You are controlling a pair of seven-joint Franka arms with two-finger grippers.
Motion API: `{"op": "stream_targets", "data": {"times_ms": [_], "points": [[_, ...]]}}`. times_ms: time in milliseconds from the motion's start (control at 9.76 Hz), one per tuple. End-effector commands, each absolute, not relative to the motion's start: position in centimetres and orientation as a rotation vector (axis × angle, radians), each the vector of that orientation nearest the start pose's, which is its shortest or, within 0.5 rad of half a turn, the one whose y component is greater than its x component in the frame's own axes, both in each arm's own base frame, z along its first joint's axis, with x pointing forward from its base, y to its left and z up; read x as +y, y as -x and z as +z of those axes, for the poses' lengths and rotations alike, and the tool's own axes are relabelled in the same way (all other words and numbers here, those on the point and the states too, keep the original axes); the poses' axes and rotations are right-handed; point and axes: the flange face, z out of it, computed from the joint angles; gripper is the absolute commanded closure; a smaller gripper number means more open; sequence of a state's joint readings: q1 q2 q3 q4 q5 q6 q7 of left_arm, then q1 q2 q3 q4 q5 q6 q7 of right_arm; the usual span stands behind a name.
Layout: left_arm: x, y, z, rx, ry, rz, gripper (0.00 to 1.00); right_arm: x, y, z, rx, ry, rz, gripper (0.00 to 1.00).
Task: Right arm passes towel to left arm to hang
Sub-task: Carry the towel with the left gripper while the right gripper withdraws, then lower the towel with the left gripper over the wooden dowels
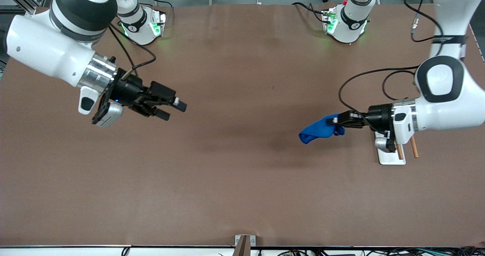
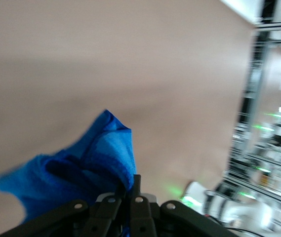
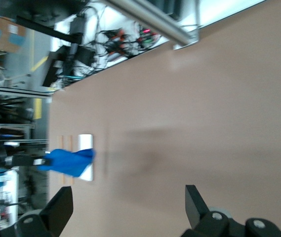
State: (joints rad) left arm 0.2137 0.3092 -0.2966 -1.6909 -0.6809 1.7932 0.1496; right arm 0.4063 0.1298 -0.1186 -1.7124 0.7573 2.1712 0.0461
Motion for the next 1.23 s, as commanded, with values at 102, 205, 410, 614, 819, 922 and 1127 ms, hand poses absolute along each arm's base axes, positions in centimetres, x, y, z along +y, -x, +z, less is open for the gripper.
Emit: {"op": "stream_targets", "data": {"times_ms": [102,205,410,614,819,922,1127], "points": [[1.3,-60.7,41.5,0.086,-2.626,-0.371,1.0,11.4,-60.9,53.1,0.153,2.614,-0.203,0.0],[4.8,-59.9,40.7,0.14,-2.665,-0.429,1.0,7.6,-61.3,52.8,0.203,2.657,-0.209,0.0],[9.6,-58.8,39.0,0.302,-2.686,-0.529,1.0,2.8,-61.2,51.8,0.211,2.826,-0.202,0.0],[10.9,-59.2,36.7,0.542,-2.641,-0.586,1.0,0.4,-60.5,51.3,0.172,2.983,-0.138,0.0],[11.4,-59.5,36.2,0.648,-2.651,-0.582,1.0,-2.3,-60.1,51.5,0.199,3.04,-0.124,0.0],[11.9,-59.8,35.4,0.627,-2.684,-0.572,1.0,-3.8,-59.8,52.2,0.219,3.057,-0.142,0.0],[13.4,-61.3,35.4,0.585,-2.768,-0.534,1.0,-6.1,-59.0,53.9,0.242,3.095,-0.169,0.0]]}}
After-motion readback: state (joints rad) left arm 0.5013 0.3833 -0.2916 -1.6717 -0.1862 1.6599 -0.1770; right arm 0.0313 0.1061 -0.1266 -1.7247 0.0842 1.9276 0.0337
